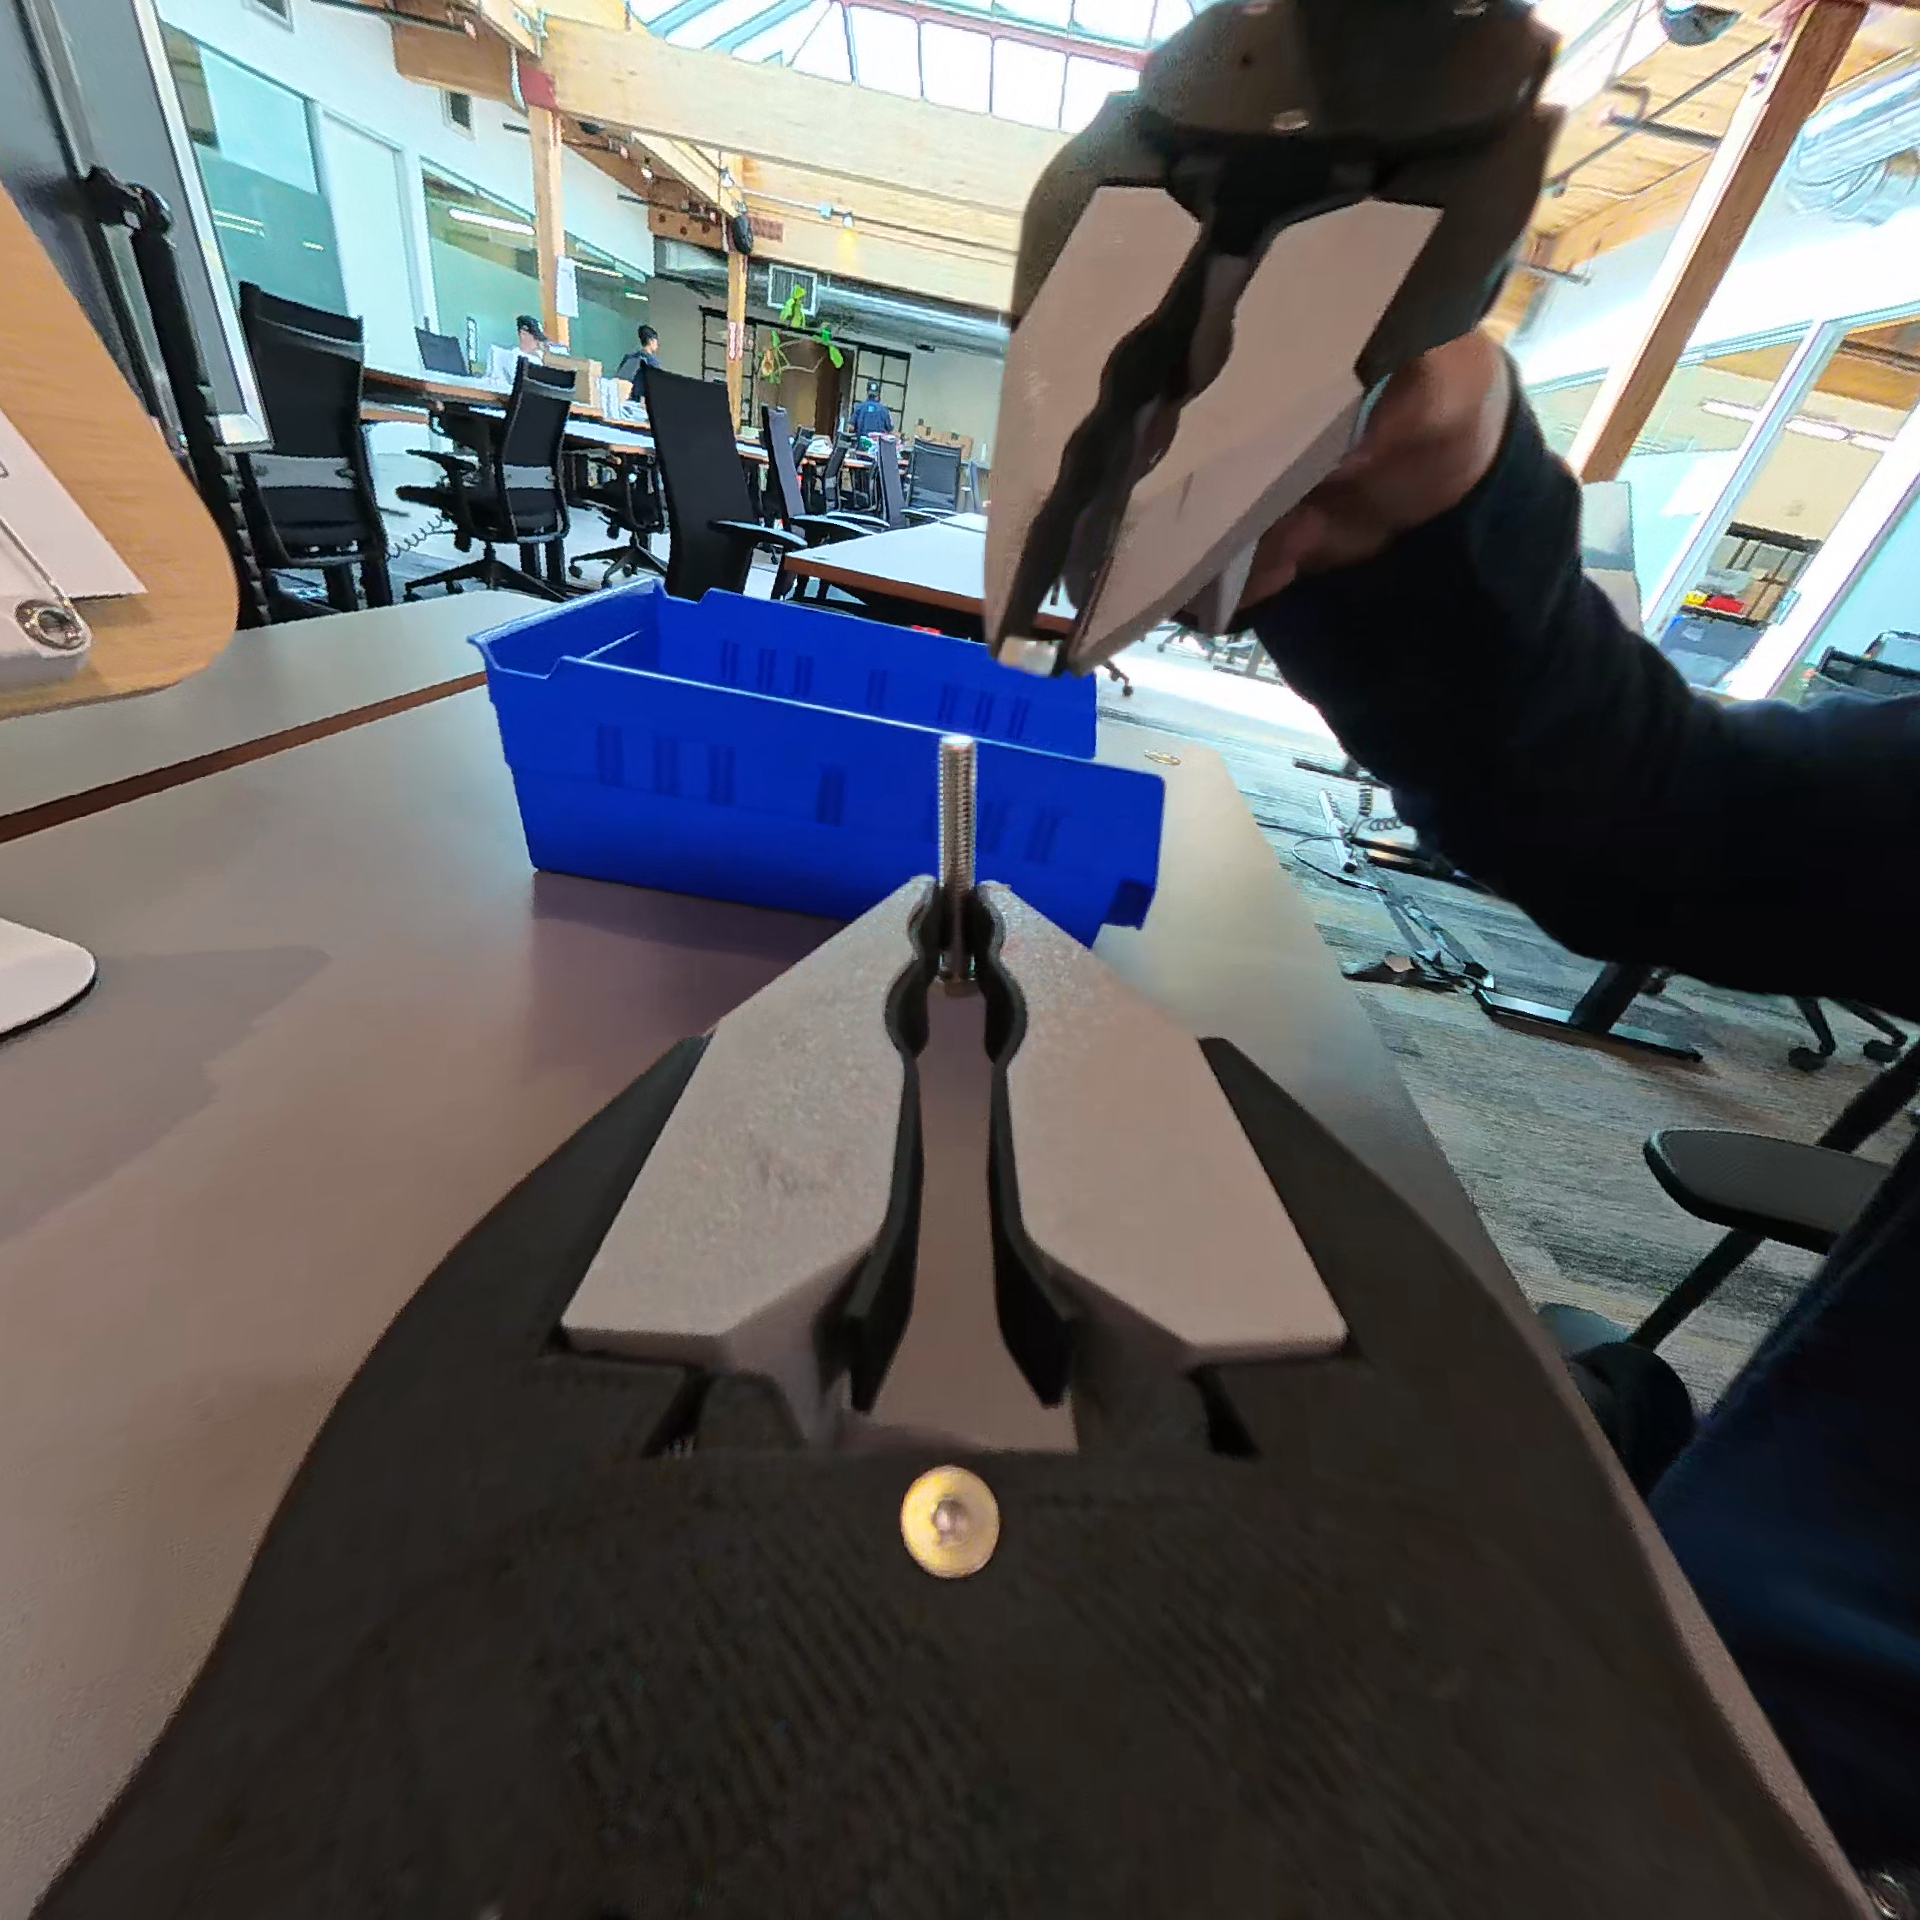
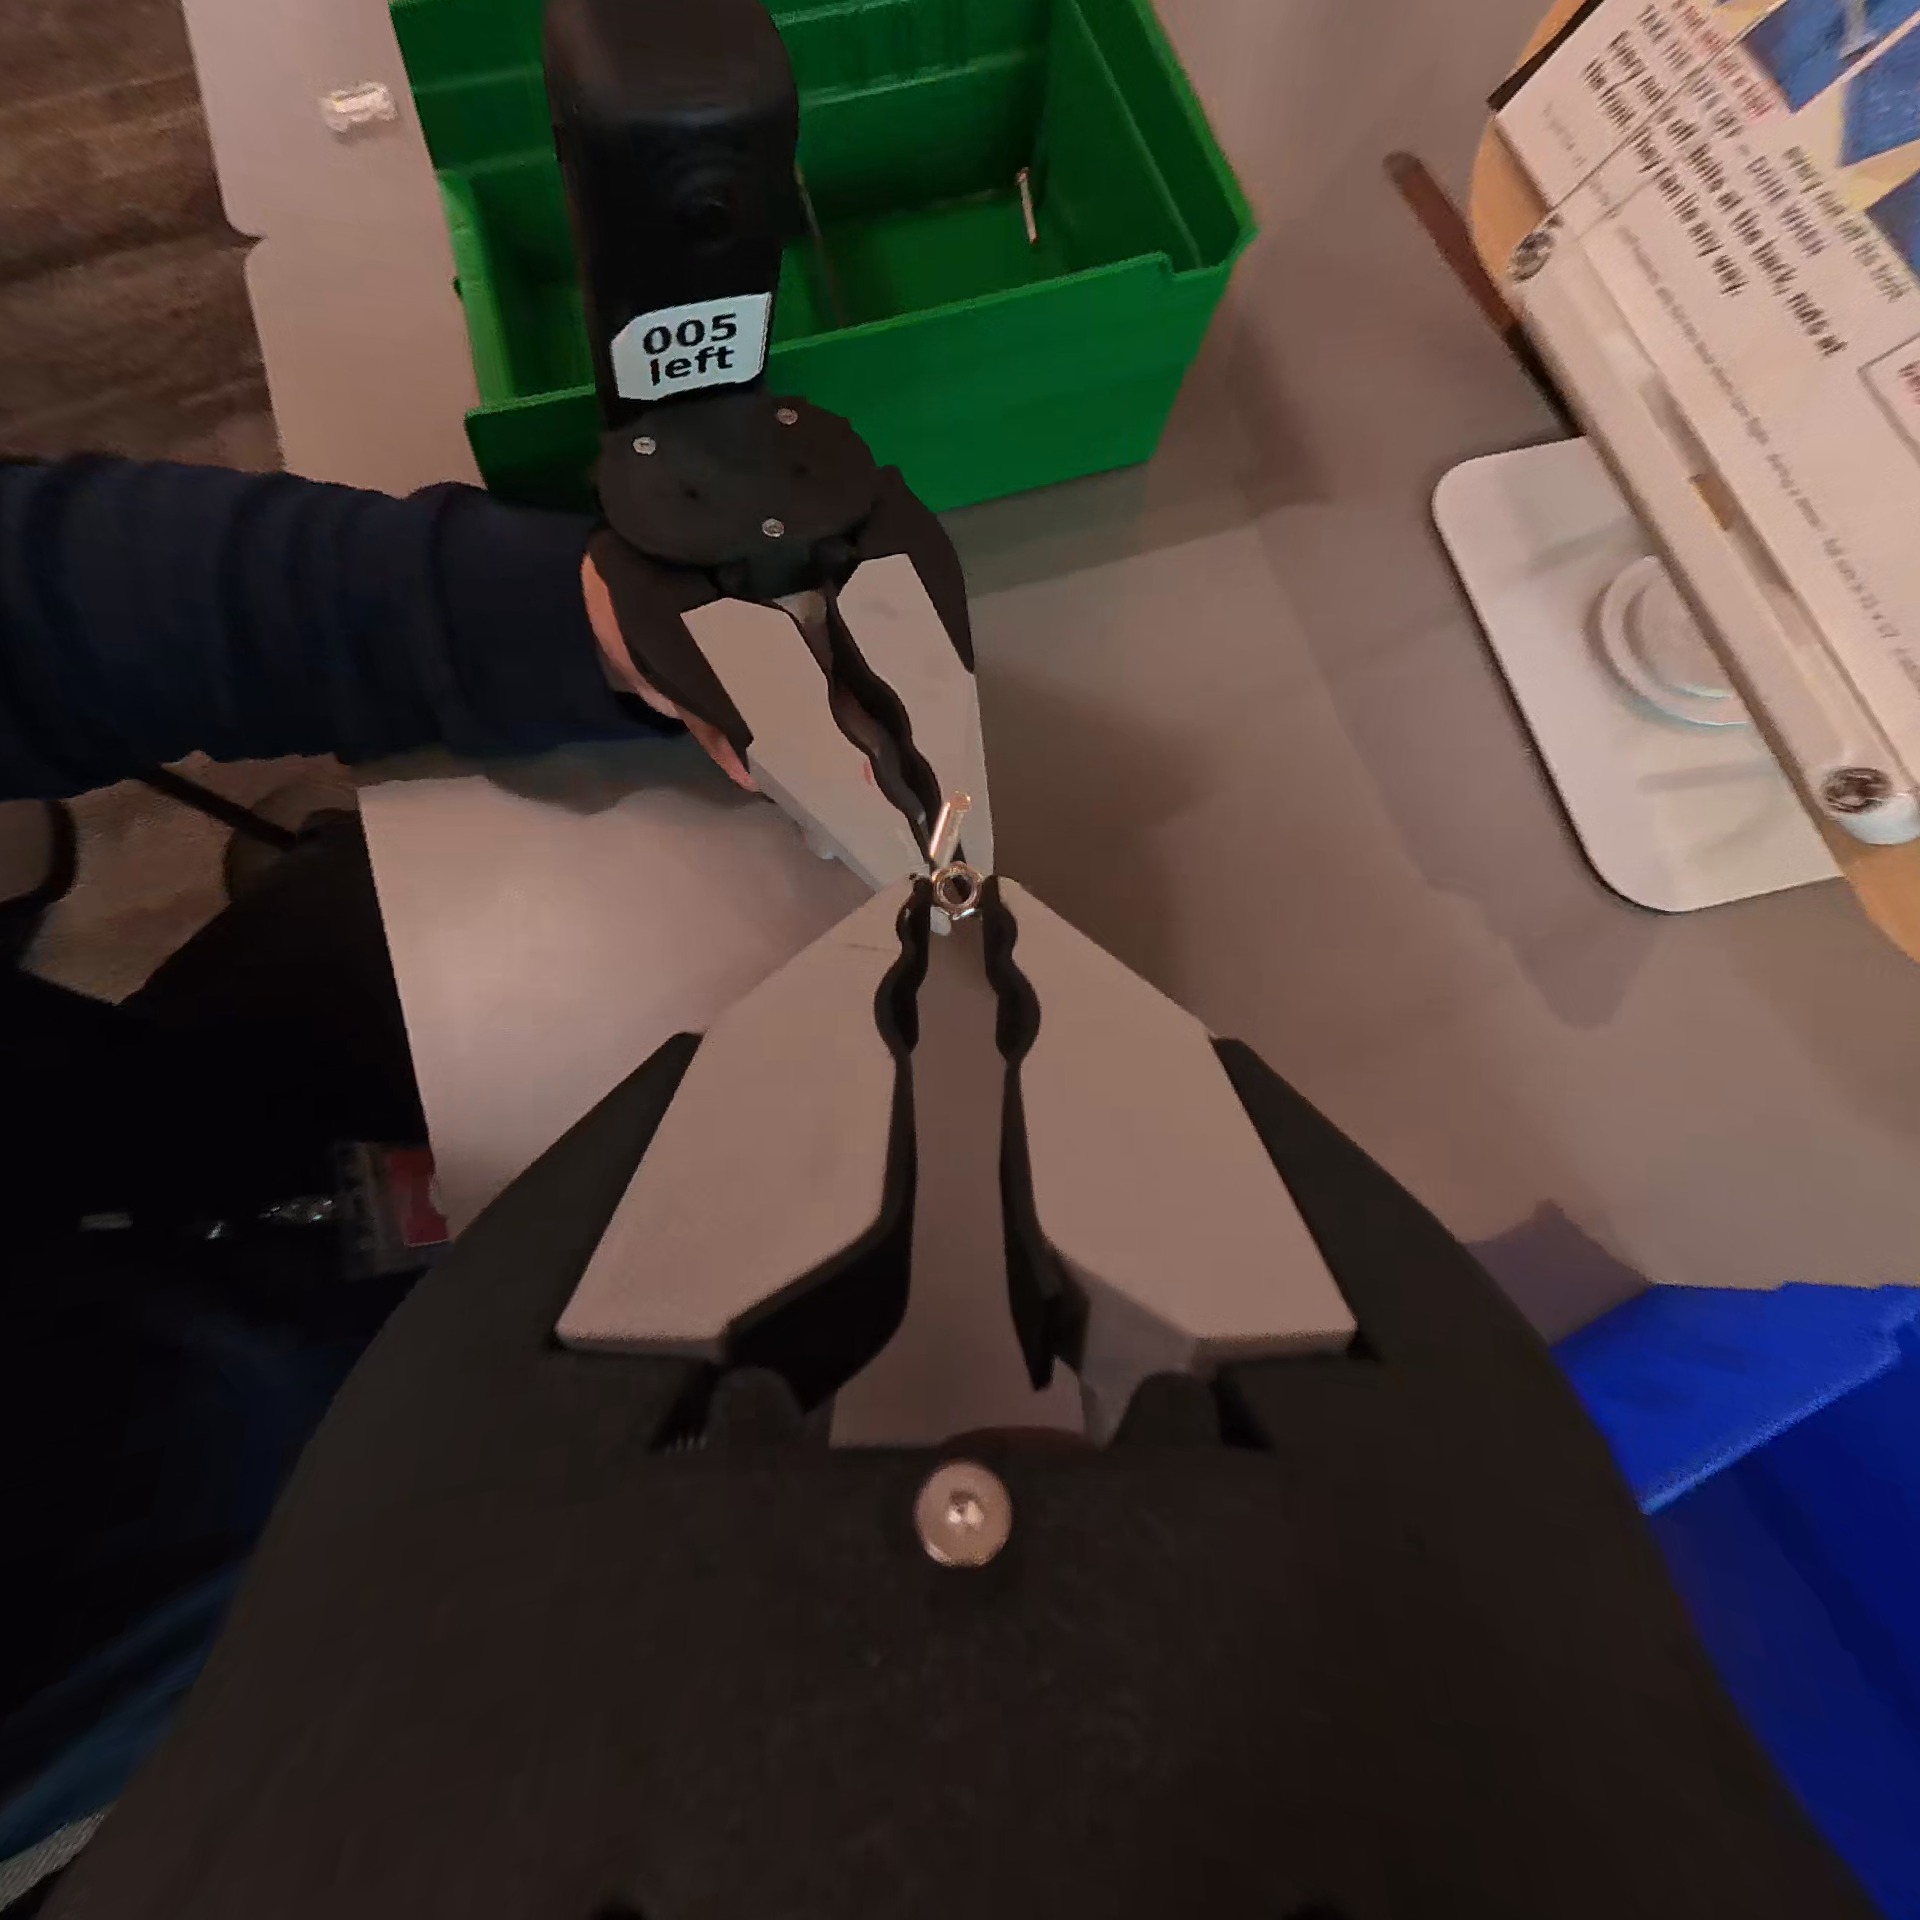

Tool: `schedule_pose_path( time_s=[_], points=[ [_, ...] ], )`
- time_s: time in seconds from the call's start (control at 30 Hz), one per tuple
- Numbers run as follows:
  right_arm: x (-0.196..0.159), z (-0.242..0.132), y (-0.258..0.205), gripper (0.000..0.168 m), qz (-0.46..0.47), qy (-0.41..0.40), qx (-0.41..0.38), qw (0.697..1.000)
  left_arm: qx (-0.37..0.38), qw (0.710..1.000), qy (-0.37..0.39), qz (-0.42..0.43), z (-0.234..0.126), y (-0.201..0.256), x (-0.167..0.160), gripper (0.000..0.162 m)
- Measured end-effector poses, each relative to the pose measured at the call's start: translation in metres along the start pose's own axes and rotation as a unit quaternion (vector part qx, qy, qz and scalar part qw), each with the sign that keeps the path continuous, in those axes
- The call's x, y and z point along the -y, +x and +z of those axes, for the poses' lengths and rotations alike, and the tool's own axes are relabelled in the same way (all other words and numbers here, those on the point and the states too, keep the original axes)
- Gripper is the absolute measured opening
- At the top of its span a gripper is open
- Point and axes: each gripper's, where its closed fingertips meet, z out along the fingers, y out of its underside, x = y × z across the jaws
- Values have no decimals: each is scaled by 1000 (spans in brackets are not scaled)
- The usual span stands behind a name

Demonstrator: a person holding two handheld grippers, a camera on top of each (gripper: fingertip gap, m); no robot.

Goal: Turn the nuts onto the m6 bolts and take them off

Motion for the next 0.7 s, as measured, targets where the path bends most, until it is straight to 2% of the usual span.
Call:
schedule_pose_path(
  time_s=[0.17, 0.7],
  points=[
    [5, 16, -2, 7, 16, -24, 39, 999, -1, 1000, -3, 16, 1, 5, 2, 2],
    [11, 16, -2, 7, 8, -56, 35, 998, 37, 998, -20, 36, 0, -4, 1, 2]
  ],
)
